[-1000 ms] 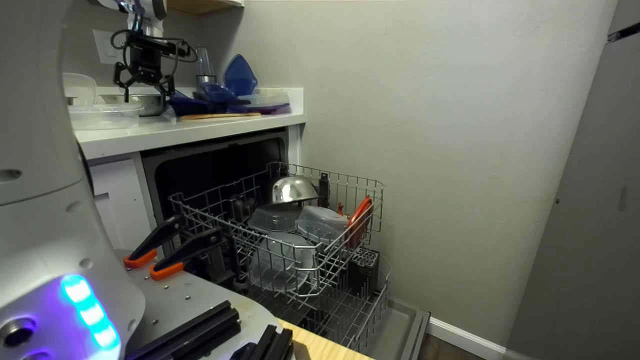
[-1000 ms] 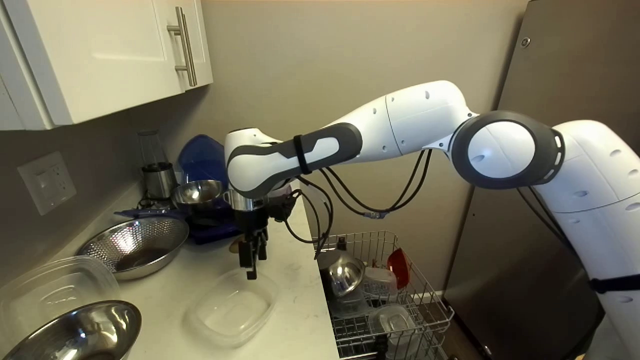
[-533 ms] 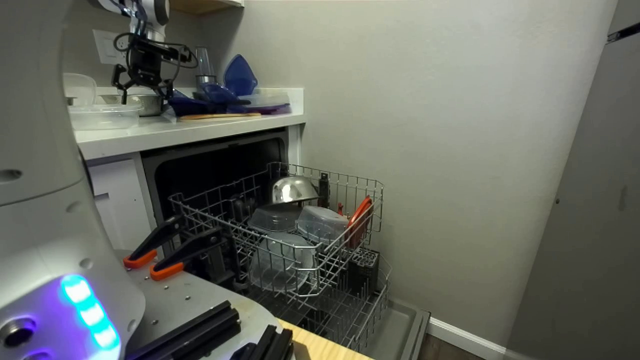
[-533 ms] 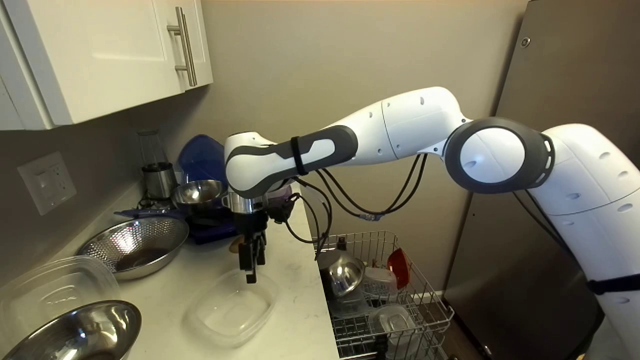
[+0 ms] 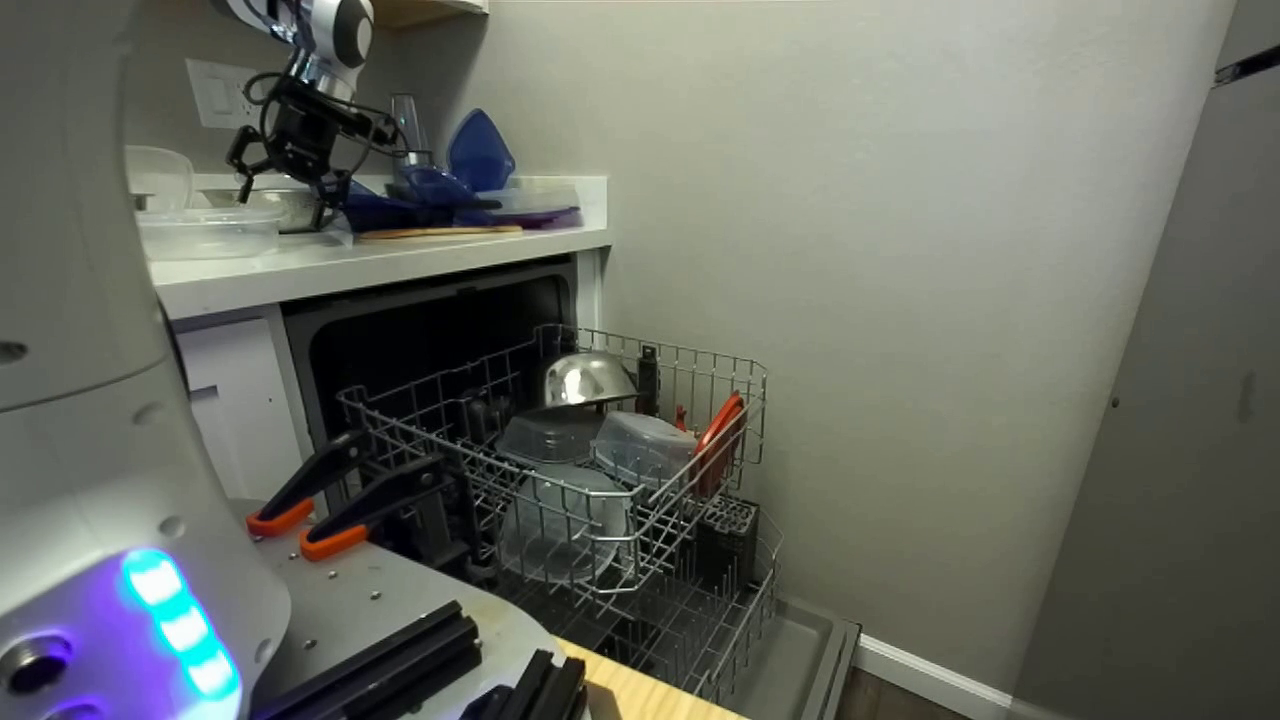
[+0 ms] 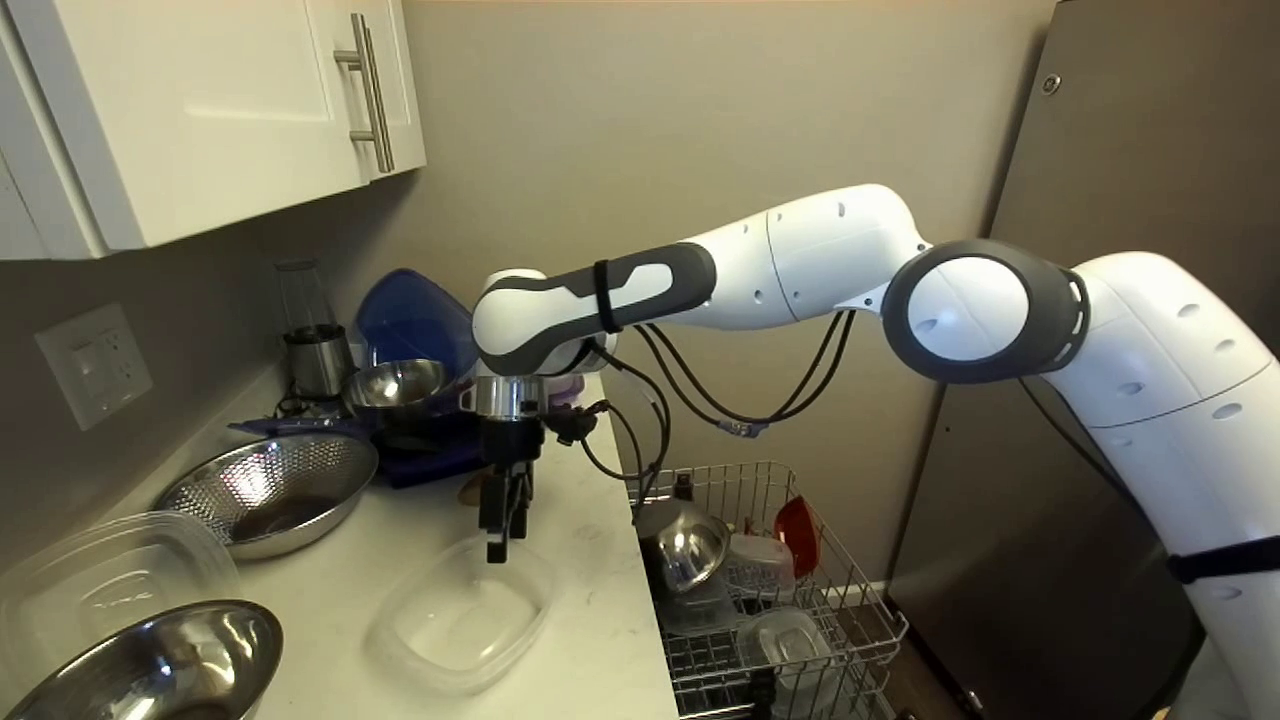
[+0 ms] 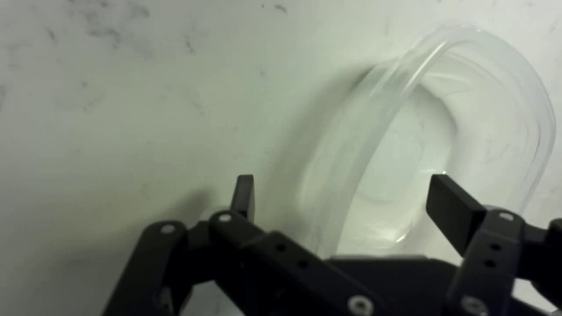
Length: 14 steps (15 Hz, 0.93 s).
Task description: Pick up the clear bowl from the front of the counter and put it in the dishwasher.
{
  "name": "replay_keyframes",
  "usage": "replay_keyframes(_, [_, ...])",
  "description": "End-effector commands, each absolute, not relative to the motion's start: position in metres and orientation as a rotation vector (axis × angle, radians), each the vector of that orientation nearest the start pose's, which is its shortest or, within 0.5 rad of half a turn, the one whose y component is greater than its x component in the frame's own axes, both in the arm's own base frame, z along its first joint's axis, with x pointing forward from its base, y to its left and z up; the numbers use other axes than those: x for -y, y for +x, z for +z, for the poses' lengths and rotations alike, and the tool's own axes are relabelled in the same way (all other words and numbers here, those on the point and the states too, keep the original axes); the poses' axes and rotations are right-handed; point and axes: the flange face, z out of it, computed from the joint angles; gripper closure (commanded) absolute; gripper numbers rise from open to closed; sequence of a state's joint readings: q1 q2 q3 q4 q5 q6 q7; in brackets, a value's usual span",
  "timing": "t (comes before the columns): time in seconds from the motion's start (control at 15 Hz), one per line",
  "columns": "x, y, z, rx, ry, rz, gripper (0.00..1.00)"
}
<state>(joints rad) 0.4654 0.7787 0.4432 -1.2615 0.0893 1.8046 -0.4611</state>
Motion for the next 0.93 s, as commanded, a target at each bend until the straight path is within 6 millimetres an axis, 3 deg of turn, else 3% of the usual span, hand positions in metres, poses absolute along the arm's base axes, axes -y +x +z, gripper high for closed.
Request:
replay_keyframes(0.0, [-0.494,0.517,0.309,1.511,-2.224,0.375,0.00])
replay_keyframes(0.2, [-0.473,0.533,0.299,1.383,-2.180,0.369,0.00])
replay_keyframes(0.4, [-0.464,0.538,0.289,1.310,-2.079,0.374,0.00])
replay_keyframes(0.87, [-0.475,0.533,0.277,1.273,-1.911,0.364,0.00])
